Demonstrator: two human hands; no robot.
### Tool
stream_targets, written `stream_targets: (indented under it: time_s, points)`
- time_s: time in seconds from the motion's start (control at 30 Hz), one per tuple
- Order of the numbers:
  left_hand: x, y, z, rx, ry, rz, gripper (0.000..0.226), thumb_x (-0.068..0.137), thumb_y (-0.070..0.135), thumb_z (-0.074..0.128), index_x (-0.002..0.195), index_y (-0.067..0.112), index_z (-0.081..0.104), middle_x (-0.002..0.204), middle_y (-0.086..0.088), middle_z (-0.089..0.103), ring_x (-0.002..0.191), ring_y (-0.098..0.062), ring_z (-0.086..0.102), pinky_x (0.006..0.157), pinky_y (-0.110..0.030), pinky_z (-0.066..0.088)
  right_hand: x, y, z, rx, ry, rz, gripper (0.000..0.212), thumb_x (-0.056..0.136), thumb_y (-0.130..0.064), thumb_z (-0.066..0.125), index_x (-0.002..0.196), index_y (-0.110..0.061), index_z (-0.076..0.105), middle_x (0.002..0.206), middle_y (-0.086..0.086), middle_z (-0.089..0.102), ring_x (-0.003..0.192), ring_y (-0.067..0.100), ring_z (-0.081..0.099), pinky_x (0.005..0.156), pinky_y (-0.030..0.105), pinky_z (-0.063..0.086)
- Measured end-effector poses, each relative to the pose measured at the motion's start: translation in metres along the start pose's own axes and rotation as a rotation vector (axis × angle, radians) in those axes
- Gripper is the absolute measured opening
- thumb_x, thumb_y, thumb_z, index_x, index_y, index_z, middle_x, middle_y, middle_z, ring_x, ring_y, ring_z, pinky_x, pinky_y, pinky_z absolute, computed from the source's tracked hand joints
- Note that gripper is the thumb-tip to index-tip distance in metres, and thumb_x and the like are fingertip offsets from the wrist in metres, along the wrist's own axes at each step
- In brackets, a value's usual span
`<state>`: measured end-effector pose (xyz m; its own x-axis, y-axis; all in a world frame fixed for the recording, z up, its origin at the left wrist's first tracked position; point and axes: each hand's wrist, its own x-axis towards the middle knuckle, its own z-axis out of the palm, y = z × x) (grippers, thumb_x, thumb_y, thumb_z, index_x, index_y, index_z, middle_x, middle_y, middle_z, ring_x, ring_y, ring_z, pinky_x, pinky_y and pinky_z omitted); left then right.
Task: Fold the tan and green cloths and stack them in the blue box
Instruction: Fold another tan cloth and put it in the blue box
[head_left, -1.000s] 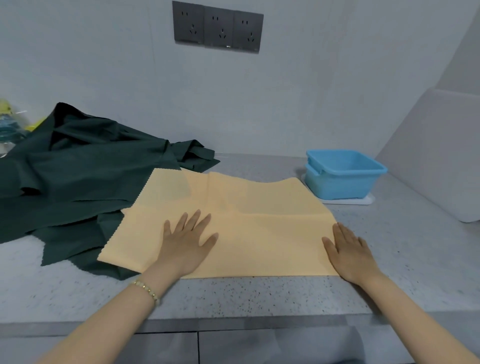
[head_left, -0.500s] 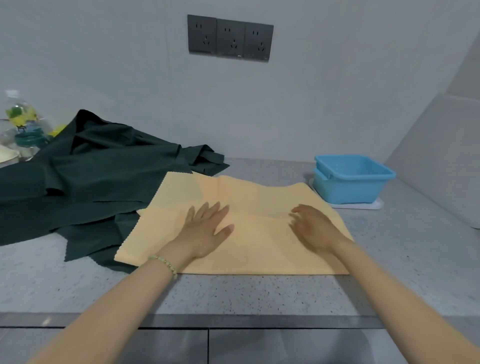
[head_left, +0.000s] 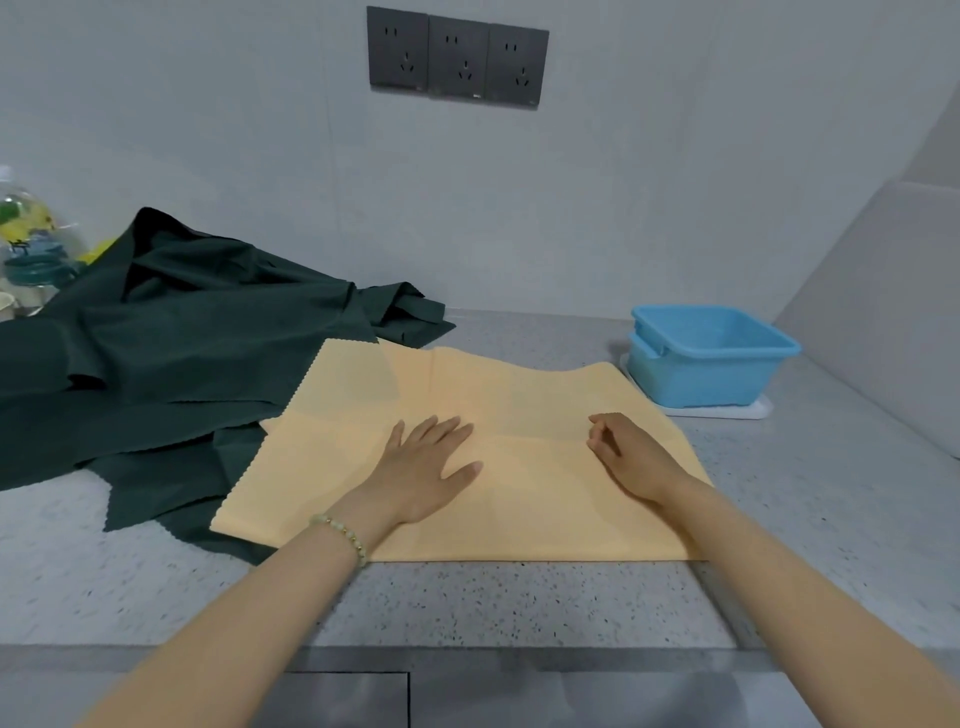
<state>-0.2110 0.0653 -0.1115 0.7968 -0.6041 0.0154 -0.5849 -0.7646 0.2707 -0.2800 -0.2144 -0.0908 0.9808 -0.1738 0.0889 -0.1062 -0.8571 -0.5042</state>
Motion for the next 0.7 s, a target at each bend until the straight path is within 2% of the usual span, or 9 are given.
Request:
stream_targets:
  time_s: [0.1,0.27,0.37,0.47,0.53,0.6,0.7]
  points:
    - [0.002,-0.001,0.000,0.000,0.011,0.003,0.061,0.097,0.057,0.023,0.152,0.034,0.012,0.159,0.012,0.007,0.147,-0.011,-0.001,0.118,-0.044,-0.005,0.000,0.003,0.002,0.011,0.005,-0.037,0.008,0.097,-0.024,0.050,0.098,-0.016,0.050,0.121,0.004,0.056,0.111,0.023,0.053,0.094,0.033,0.040]
    - [0.003,-0.003,0.003,-0.024,0.020,-0.002,0.058,0.098,0.056,0.023,0.151,0.036,0.012,0.159,0.014,0.007,0.146,-0.009,-0.001,0.118,-0.040,-0.006,0.004,0.005,0.003,0.008,0.002,-0.042,0.004,0.098,-0.022,0.047,0.095,-0.019,0.049,0.120,0.002,0.056,0.111,0.019,0.052,0.087,0.023,0.035]
    - [0.001,-0.003,0.004,-0.021,0.030,-0.004,0.057,0.098,0.056,0.022,0.151,0.036,0.012,0.159,0.015,0.006,0.146,-0.008,-0.001,0.119,-0.039,-0.006,0.004,0.006,0.004,0.010,0.007,-0.043,0.006,0.098,-0.021,0.046,0.092,-0.019,0.049,0.119,0.002,0.056,0.112,0.020,0.053,0.086,0.024,0.035]
    - [0.002,0.002,-0.004,-0.008,-0.049,-0.018,0.058,0.098,0.056,0.019,0.151,0.034,0.014,0.159,0.012,0.008,0.146,-0.010,0.001,0.119,-0.040,-0.004,0.006,0.006,0.002,0.017,-0.006,-0.047,0.004,0.096,-0.020,0.049,0.096,-0.017,0.051,0.121,0.003,0.056,0.114,0.024,0.052,0.095,0.032,0.040]
    - [0.010,0.005,-0.023,-0.030,-0.074,-0.007,0.055,0.098,0.055,0.020,0.147,0.029,0.031,0.155,0.005,0.027,0.143,-0.015,0.018,0.118,-0.040,0.007,0.014,0.004,-0.004,-0.002,-0.018,-0.060,0.019,0.094,-0.023,0.054,0.111,-0.018,0.051,0.131,0.000,0.050,0.120,0.023,0.049,0.102,0.033,0.037]
    - [0.027,0.007,-0.046,-0.048,0.032,0.048,0.051,0.100,0.050,0.026,0.137,0.022,0.046,0.143,-0.001,0.046,0.132,-0.020,0.038,0.110,-0.035,0.024,0.028,-0.002,-0.012,-0.059,0.013,-0.093,0.038,0.093,-0.028,0.056,0.128,-0.017,0.046,0.140,-0.003,0.043,0.126,0.019,0.043,0.105,0.030,0.033]
    - [0.060,0.005,-0.070,-0.056,0.148,0.093,0.050,0.100,0.046,0.034,0.144,0.023,0.038,0.148,0.003,0.040,0.135,-0.019,0.035,0.108,-0.031,0.026,0.061,-0.010,-0.019,-0.175,-0.008,-0.082,0.057,0.093,-0.032,0.055,0.143,-0.016,0.033,0.149,0.000,0.034,0.135,0.018,0.035,0.107,0.027,0.028]
